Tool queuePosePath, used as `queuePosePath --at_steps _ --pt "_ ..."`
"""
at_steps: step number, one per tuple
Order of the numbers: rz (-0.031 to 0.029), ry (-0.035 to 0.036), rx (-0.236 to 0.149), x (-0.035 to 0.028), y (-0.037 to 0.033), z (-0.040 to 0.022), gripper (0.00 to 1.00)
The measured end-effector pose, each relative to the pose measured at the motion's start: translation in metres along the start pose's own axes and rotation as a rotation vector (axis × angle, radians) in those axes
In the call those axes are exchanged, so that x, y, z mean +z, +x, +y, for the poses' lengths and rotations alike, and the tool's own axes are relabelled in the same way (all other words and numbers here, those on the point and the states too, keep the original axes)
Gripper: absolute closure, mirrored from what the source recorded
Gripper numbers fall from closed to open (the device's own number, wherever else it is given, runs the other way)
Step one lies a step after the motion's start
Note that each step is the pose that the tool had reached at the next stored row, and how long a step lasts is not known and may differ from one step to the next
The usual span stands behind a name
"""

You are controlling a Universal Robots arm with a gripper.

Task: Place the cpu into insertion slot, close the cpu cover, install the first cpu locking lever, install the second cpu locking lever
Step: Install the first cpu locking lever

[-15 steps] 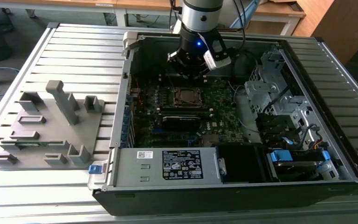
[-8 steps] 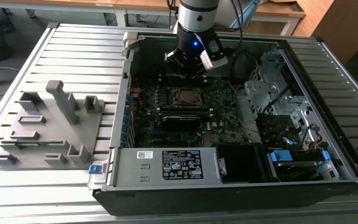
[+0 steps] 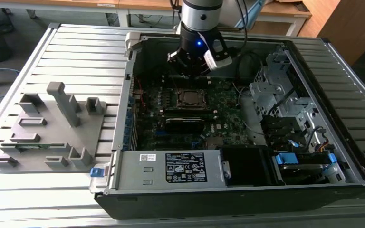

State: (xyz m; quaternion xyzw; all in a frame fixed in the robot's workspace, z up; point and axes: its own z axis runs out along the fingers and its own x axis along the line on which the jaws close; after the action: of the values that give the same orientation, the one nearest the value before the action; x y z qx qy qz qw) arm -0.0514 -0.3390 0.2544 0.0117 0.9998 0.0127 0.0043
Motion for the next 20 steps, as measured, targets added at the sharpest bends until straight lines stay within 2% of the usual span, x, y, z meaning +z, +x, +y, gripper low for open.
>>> queuePosePath --at_steps 9,15,20 --pt "0.0 -0.0001 0.0 -0.0005 0.0001 0.0 0.89" --pt "-0.001 -0.0001 0.0 -0.0005 0.0055 -0.0001 0.89" --pt "-0.0011 -0.0002 0.0 -0.0008 0.006 -0.0001 0.89"
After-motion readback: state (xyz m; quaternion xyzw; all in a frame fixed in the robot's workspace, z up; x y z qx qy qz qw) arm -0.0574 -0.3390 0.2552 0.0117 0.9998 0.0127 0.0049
